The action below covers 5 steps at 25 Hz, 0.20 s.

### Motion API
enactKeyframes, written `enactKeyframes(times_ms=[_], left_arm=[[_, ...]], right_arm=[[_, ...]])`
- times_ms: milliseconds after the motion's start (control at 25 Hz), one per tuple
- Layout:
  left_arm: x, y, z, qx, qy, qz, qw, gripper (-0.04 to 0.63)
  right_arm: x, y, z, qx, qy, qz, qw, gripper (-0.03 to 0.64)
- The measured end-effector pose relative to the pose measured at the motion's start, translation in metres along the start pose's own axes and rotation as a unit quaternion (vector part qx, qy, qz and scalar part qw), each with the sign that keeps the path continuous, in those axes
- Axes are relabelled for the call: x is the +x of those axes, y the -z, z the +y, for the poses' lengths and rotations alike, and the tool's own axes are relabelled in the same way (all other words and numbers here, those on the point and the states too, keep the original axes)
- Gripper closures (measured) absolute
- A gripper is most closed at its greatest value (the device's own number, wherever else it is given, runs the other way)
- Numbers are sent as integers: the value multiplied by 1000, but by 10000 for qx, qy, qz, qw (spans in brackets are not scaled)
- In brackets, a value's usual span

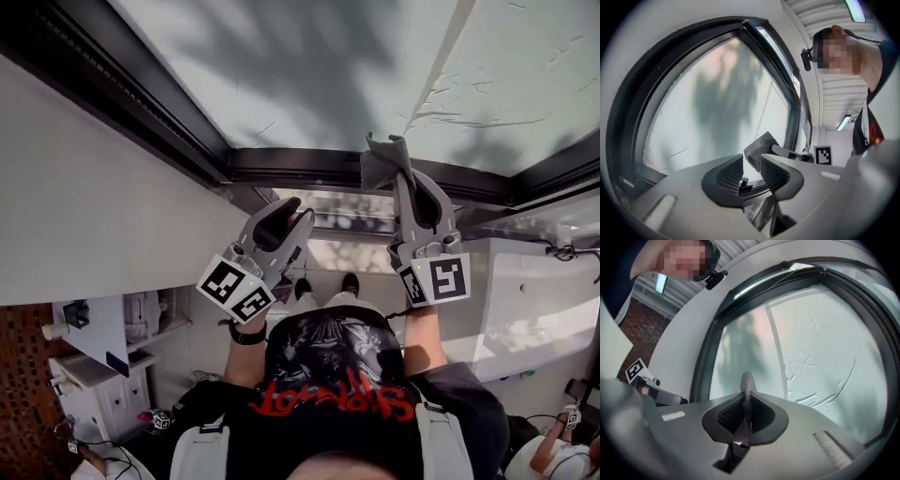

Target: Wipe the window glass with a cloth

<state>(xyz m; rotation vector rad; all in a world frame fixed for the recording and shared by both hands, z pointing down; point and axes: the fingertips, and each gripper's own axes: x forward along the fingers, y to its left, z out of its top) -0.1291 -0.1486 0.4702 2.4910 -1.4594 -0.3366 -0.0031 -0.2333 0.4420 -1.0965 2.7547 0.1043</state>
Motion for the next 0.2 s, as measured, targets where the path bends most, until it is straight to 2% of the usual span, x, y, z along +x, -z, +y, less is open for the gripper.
enactKeyframes(times_ms=[200], left_arm=[[-38, -7, 25, -217, 158, -12, 9996, 479]], right_arm=[[18, 2, 41, -56, 111, 140, 9998, 601]])
